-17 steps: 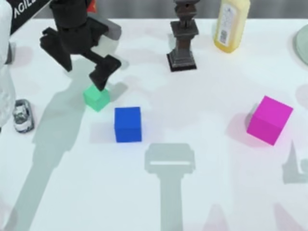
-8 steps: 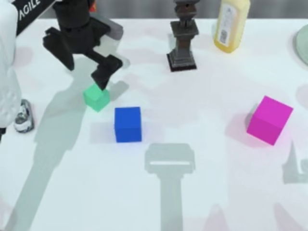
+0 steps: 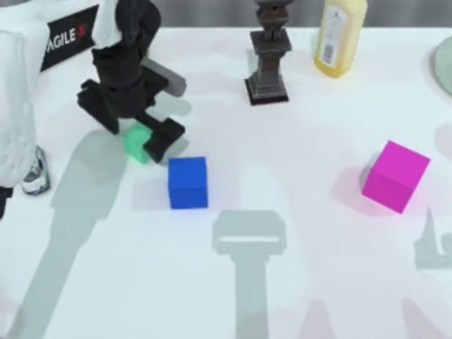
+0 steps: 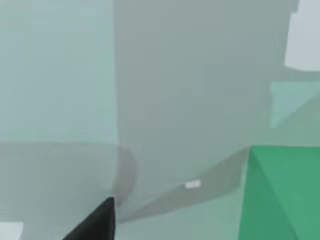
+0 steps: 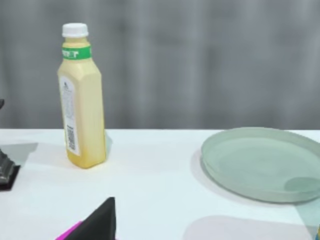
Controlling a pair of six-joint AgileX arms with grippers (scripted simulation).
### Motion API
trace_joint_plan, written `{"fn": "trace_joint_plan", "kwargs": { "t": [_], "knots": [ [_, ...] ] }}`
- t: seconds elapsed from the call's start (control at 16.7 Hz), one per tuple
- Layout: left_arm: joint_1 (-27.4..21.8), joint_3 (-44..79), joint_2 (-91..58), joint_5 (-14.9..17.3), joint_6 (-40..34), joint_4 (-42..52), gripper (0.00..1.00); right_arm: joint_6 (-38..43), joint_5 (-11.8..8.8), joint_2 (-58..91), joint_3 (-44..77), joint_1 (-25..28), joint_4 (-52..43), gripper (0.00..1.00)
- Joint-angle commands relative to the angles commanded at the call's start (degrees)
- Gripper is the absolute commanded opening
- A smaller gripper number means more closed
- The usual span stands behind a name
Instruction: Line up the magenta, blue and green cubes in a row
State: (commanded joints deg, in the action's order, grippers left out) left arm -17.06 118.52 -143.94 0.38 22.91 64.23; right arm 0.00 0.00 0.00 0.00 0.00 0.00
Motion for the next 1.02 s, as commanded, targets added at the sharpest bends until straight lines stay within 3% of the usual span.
{"fn": "trace_joint_plan", "kwargs": {
  "t": [0.3,1.02],
  "knots": [
    [0.0,-1.7,-0.4,0.0,0.0,-1.8,1.00,0.0,0.0,0.0,0.0,0.0,0.0,1.00],
    [0.0,-1.7,-0.4,0.0,0.0,-1.8,0.10,0.0,0.0,0.0,0.0,0.0,0.0,1.00]
  ]
}}
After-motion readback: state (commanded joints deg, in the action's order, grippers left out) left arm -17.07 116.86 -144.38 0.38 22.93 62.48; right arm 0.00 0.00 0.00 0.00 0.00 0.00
